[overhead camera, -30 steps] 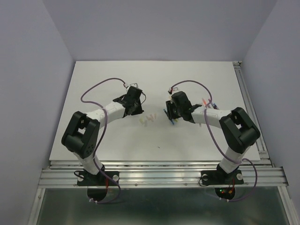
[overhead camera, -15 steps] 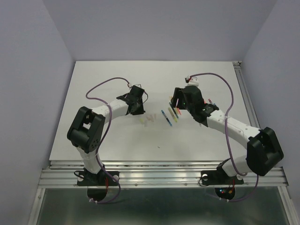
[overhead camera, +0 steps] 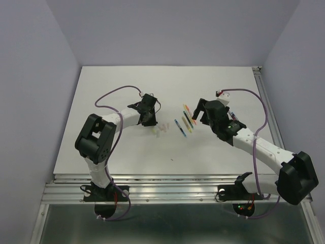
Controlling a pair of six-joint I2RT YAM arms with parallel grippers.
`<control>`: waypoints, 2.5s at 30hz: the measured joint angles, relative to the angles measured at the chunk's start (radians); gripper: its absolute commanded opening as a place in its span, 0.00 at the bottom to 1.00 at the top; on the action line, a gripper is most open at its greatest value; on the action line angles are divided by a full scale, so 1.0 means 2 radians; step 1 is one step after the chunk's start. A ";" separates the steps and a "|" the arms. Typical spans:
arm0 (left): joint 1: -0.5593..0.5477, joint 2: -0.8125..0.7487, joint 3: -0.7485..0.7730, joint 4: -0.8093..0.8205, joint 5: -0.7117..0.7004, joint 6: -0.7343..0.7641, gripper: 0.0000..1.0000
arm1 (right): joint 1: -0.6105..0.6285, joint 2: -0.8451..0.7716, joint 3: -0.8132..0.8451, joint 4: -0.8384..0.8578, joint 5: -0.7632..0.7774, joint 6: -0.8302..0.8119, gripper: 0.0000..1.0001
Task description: Open the pen caps
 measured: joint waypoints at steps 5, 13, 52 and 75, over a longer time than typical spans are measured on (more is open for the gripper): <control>0.000 0.000 0.000 0.000 0.000 0.002 0.36 | 0.000 -0.007 -0.005 -0.010 0.006 0.008 1.00; 0.000 0.001 0.000 -0.001 0.000 0.002 0.48 | 0.000 -0.012 -0.005 -0.014 0.016 0.011 1.00; -0.002 -0.285 -0.123 0.044 0.037 0.009 0.99 | -0.148 0.238 0.068 -0.039 -0.080 -0.059 0.58; -0.012 -0.329 -0.179 0.096 0.138 -0.009 0.99 | -0.150 0.171 -0.003 0.026 -0.163 -0.099 0.01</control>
